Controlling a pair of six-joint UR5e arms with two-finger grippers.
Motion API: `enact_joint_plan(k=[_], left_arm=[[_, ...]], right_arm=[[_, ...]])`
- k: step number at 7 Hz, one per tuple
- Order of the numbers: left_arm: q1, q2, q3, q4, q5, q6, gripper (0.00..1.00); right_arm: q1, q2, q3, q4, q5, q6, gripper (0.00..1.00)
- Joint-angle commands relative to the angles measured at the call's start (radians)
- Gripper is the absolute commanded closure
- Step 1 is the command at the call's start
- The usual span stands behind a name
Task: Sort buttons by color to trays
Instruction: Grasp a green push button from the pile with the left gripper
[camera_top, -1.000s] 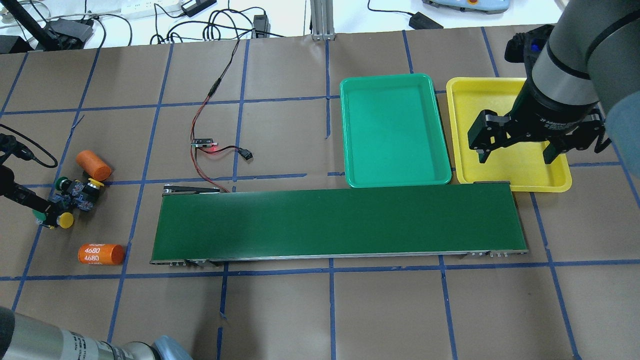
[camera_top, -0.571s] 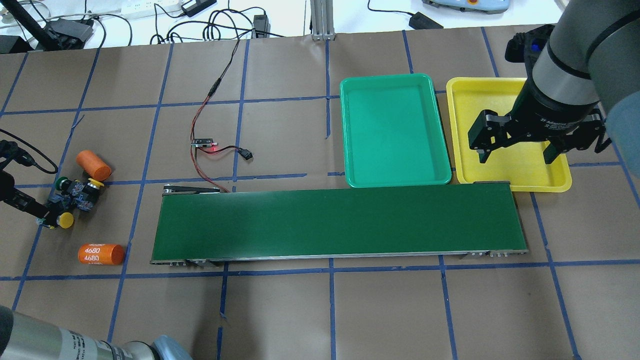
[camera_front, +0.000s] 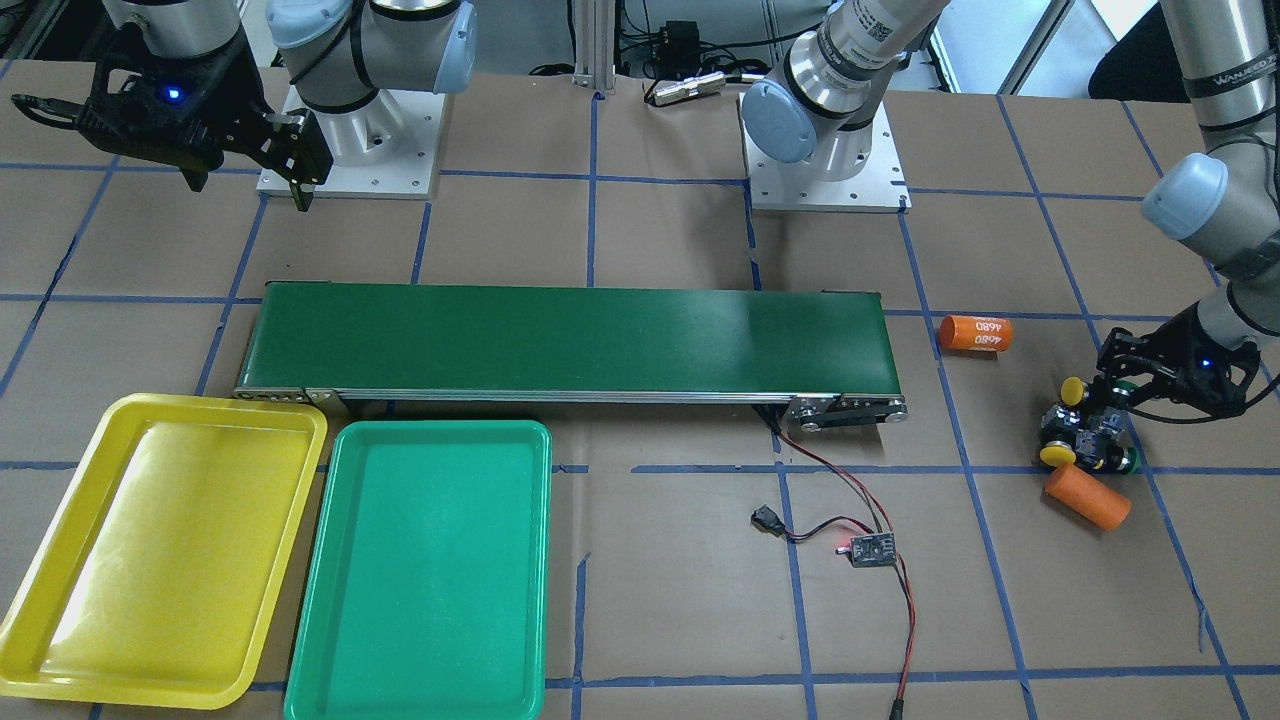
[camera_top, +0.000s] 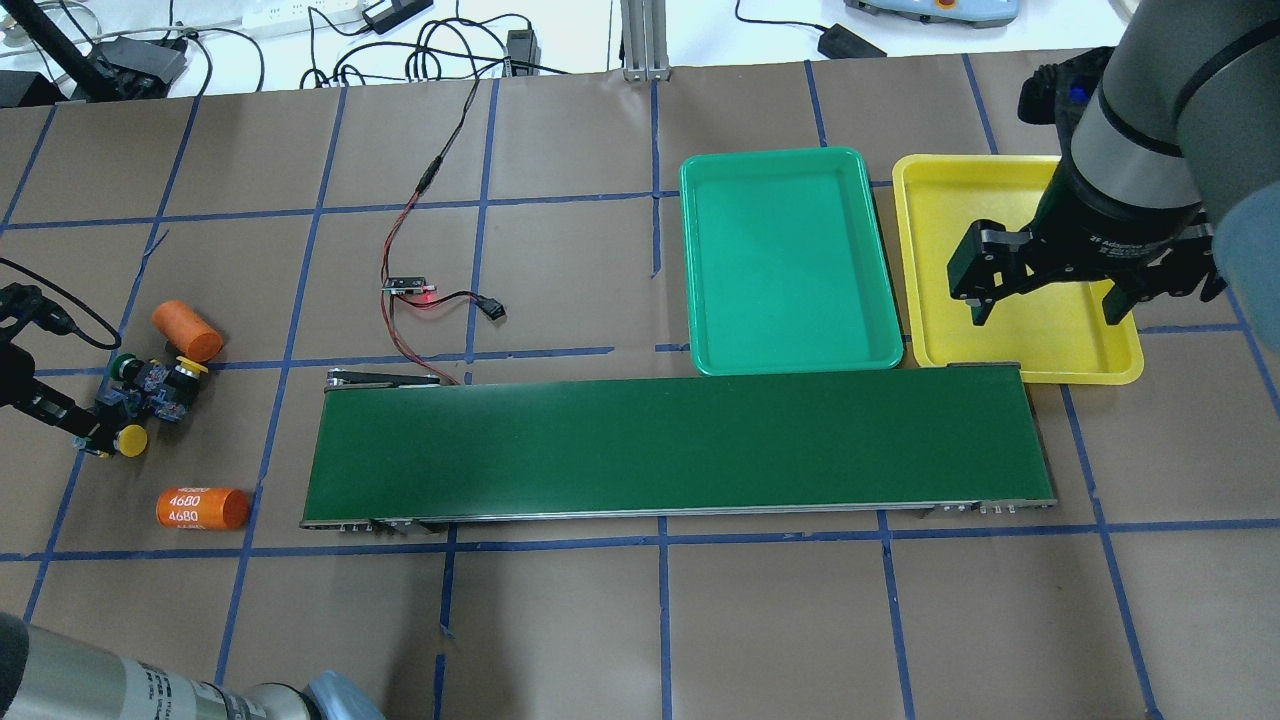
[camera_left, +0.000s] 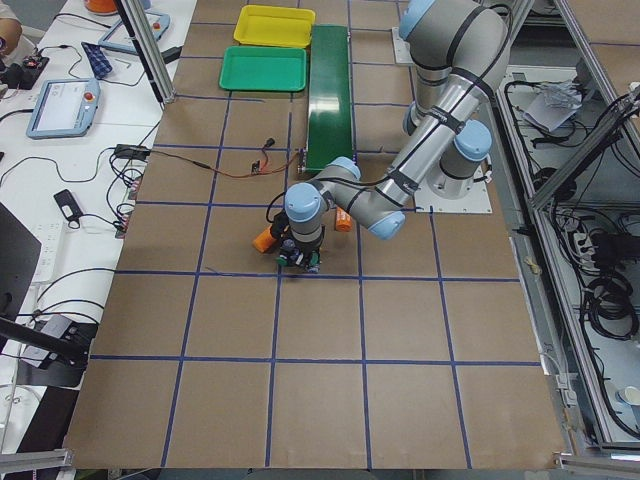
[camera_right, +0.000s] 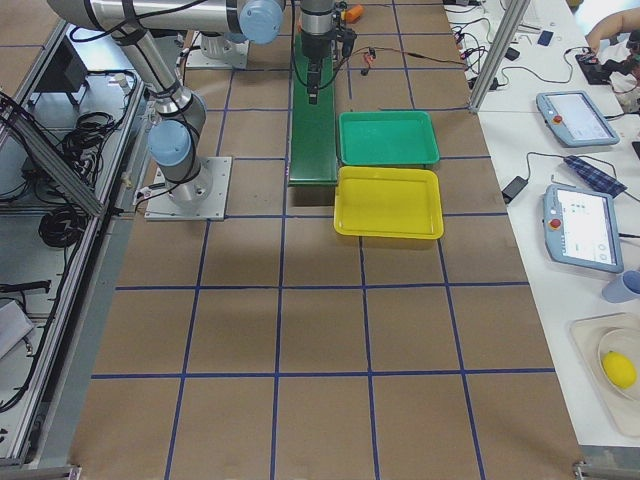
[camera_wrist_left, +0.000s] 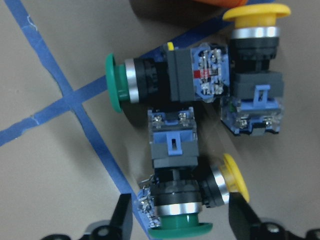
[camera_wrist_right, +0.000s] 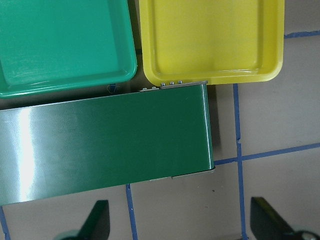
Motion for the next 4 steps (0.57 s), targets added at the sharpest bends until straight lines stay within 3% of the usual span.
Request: enact_joint_plan(k=[1, 4], left_arm=[[-0.002, 0.011, 0.01, -0.023, 0.0, 0.011, 0.92], [-0.116, 0.129, 0.016, -0.129, -0.008, 0.012, 0.99]], right_arm=[[0.001, -0.002, 0.0, 0.0, -0.002, 0.002, 0.0], [0.002, 0.001, 0.004, -0.025, 0.014, -0.002, 0.0]])
